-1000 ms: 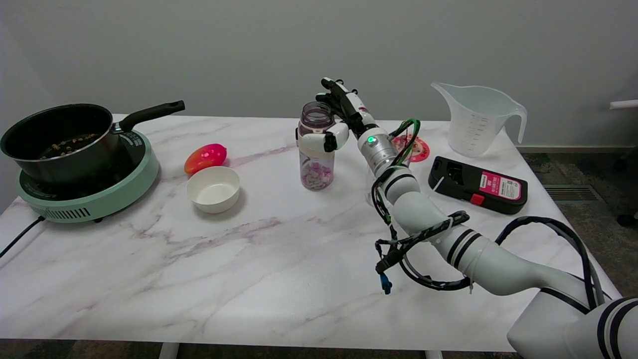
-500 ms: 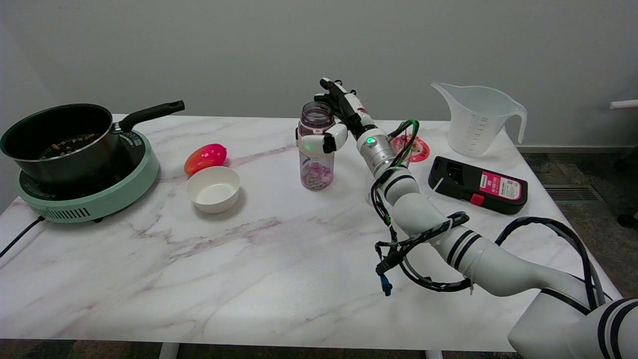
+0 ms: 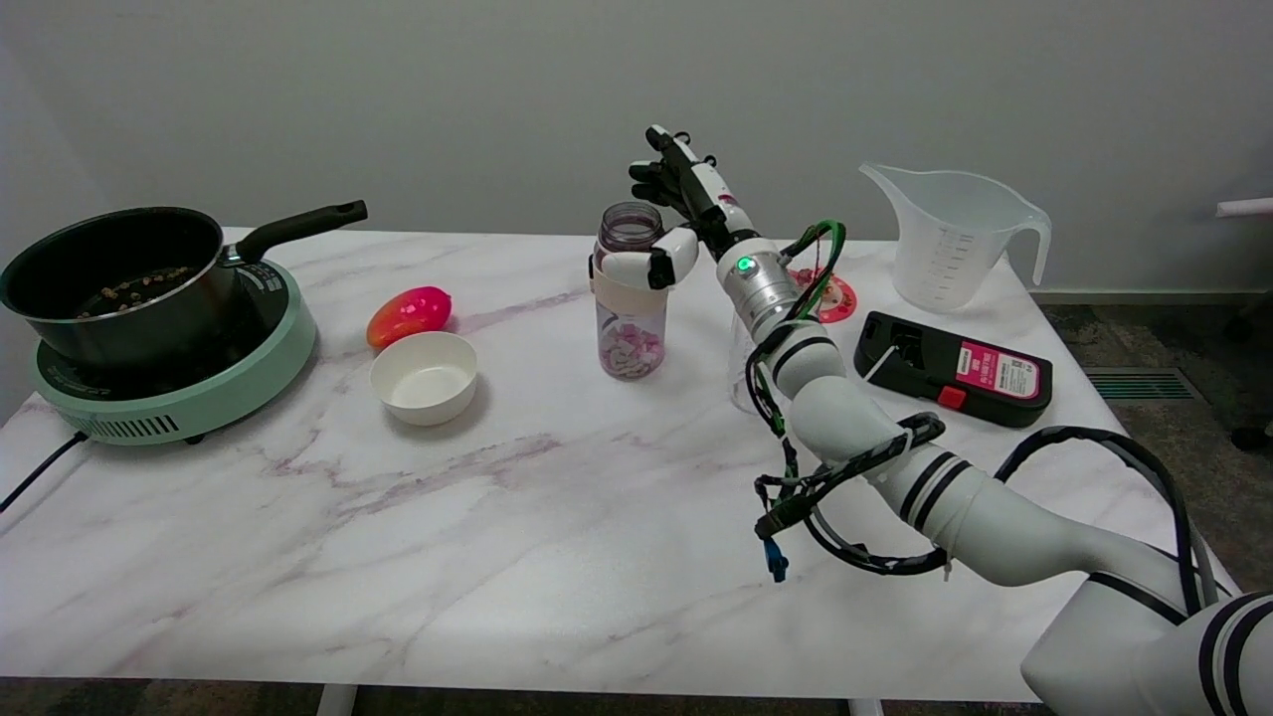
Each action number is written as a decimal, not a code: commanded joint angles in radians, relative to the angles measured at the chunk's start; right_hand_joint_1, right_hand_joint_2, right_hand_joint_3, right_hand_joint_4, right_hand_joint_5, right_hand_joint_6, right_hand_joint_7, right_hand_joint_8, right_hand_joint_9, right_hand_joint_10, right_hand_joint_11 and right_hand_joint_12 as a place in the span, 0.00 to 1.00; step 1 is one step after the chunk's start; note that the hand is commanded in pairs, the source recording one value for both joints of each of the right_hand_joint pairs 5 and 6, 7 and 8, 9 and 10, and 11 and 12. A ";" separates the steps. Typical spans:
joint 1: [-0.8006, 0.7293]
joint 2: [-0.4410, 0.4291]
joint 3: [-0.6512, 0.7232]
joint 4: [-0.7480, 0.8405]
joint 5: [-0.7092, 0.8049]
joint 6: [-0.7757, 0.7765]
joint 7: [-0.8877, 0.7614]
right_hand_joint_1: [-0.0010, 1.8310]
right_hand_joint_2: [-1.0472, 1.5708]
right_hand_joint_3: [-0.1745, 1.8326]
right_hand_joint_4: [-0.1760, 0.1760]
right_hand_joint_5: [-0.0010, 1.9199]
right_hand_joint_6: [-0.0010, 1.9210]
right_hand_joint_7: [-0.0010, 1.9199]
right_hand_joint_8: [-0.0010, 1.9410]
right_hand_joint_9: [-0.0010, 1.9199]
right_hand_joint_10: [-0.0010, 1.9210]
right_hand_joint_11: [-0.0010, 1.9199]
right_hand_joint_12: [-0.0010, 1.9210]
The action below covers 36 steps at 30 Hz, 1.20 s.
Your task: Pick up the bottle.
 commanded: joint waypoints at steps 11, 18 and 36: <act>-0.047 0.056 0.099 0.154 -0.054 0.012 -0.201 0.67 0.17 0.76 0.50 0.02 0.02 0.19 0.19 0.25 0.25 0.20 0.20; -0.116 0.062 0.141 0.322 0.150 0.080 -0.593 0.69 0.18 0.75 0.50 0.00 0.00 0.19 0.19 0.25 0.25 0.18 0.18; -0.221 -0.043 -0.072 0.670 0.360 0.562 -1.187 0.70 0.16 0.80 0.50 0.00 0.00 0.20 0.20 0.25 0.25 0.16 0.16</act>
